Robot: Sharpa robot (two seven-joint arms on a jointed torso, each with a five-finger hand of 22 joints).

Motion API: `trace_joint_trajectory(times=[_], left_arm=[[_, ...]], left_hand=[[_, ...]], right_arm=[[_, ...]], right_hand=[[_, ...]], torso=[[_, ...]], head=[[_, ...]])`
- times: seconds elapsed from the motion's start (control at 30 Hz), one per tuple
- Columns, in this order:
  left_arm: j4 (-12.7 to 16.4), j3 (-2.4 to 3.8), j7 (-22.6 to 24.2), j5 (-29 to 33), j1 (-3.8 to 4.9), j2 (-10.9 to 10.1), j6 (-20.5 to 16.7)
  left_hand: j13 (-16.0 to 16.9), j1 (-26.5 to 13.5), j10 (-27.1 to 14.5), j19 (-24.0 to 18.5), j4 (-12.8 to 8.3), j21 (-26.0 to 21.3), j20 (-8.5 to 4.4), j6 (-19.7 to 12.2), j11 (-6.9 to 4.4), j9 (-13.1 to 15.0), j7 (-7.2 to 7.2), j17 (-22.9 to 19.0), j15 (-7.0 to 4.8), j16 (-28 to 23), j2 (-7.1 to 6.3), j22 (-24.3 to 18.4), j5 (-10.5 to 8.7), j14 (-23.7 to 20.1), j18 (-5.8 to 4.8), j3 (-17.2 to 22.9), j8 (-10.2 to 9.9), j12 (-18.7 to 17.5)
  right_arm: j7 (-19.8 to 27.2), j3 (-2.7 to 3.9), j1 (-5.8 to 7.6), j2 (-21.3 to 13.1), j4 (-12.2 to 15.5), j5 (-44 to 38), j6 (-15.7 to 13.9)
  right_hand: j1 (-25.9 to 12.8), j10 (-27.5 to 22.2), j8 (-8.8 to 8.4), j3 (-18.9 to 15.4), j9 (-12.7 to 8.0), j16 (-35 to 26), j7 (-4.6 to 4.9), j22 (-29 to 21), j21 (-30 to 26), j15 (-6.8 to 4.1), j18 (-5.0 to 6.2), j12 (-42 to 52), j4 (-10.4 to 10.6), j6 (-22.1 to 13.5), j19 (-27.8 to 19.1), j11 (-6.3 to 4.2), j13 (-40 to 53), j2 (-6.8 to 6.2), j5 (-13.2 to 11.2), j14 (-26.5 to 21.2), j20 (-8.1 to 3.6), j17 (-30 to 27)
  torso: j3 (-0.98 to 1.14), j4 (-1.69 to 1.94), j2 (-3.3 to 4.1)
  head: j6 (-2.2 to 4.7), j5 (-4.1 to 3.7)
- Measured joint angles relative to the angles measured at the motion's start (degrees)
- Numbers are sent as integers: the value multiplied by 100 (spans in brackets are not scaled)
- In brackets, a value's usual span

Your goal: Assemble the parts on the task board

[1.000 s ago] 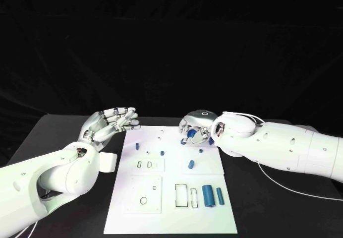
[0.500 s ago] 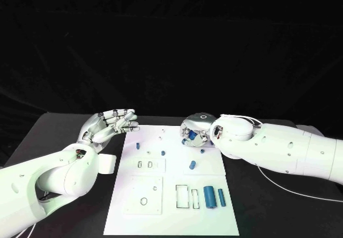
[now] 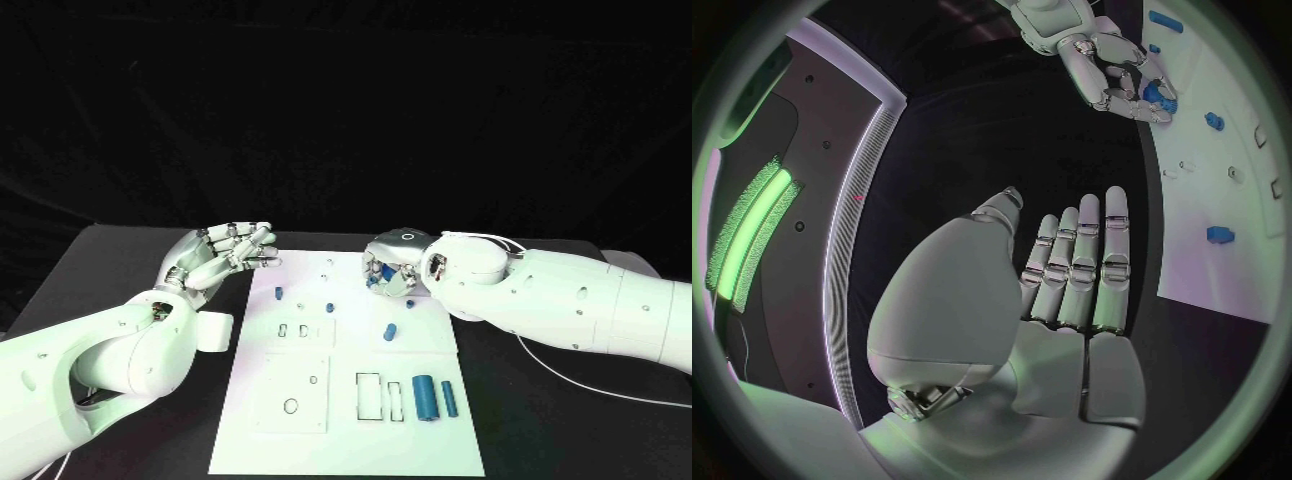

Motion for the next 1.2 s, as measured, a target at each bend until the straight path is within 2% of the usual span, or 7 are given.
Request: trace_joint_trajectory(times=[0.13, 0.2, 0.27, 0.37, 0.6, 0.87, 1.2], left_arm=[[-3, 0, -15, 0, 0, -1, 0], [-4, 0, -21, 0, 0, -1, 1], [-5, 0, -27, 0, 0, -1, 2], [-11, 0, -41, -1, 0, -3, 3], [-38, 0, -77, -1, 1, -10, 6], [-47, 0, -124, -1, 1, -12, 18], [-42, 0, -161, -2, 1, 9, 44]], left_hand=[[-5, 0, 0, 0, 16, 0, 0, 0, 0, 0, 0, 5, 0, 0, 0, 0, 0, 0, 0, 16, -22, 0], [-6, 0, 0, 0, 16, 0, 0, 0, 0, -3, 0, 5, 0, 0, 0, 0, 0, 0, 0, 16, -22, -13], [-6, 0, 0, 20, 16, 0, -20, 0, 0, -7, 0, 13, 0, 0, 0, 0, 0, 0, 0, 16, -22, -24], [-5, 0, 0, 20, 16, 13, -20, 0, 0, -7, 0, 13, 0, 0, 0, 0, 0, 0, -1, 16, -22, -24], [-5, 0, -22, 20, 16, 22, -20, -22, 20, -12, 21, 19, 0, 0, 0, 0, 0, 0, -1, 16, -45, -44], [-10, 0, -43, 40, 16, 22, 0, -22, 41, -18, 21, 25, 0, 0, 0, 1, 0, 0, -1, 16, -45, -72], [-10, 0, -43, 40, 16, 22, 0, -21, 41, -18, 21, 31, 0, 0, 0, 1, 0, 0, -1, 16, -45, -71]], right_arm=[[7, -5, -6, -9, 10, 29, -86], [9, -9, -11, -18, 21, 40, -138], [9, -13, -19, -35, 46, 52, -212], [9, -10, -24, -68, 108, 66, -349], [-45, 45, 23, -50, 195, 85, -714], [-183, 59, 54, 260, -89, 89, -1075], [-291, 63, 35, 727, -494, 85, -1321]], right_hand=[[44, 161, 126, 105, 91, 23, -60, 85, 49, -54, 0, 28, -73, 140, 31, -46, 5, 75, -44, 10, -31, 0], [57, 214, 176, 134, 127, 24, -89, 118, 56, -54, -67, 44, -102, 171, 39, -35, 13, 92, -65, 10, -39, 0], [44, 214, 222, 165, 161, 24, -115, 141, 84, -95, -89, 61, -134, 196, 30, -36, 48, 105, -86, 11, -74, 0], [36, 218, 243, 166, 162, 45, -116, 141, 84, -95, -89, 63, -134, 198, 30, -40, 61, 113, -88, 11, -74, -1], [27, 236, 288, 187, 162, 45, -117, 140, 84, -95, -89, 64, -156, 197, 30, -51, 73, 123, -110, 10, -74, -1], [27, 236, 289, 204, 162, 45, -117, 139, 84, -94, -89, 47, -173, 195, 31, -51, 75, 123, -154, 10, -73, -2], [13, 256, 309, 204, 163, 67, -122, 138, 84, -94, -88, 16, -174, 182, 10, -57, 69, 137, -277, 10, -94, -2]], torso=[[-1, 8, 11], [-4, 12, 15], [-4, 15, 19], [-8, 18, 26], [-18, 23, 40], [-29, 47, 57], [-30, 65, 77]], head=[[-4, 3], [-4, 4], [3, 4], [25, 4], [91, 3], [142, -7], [155, 13]])
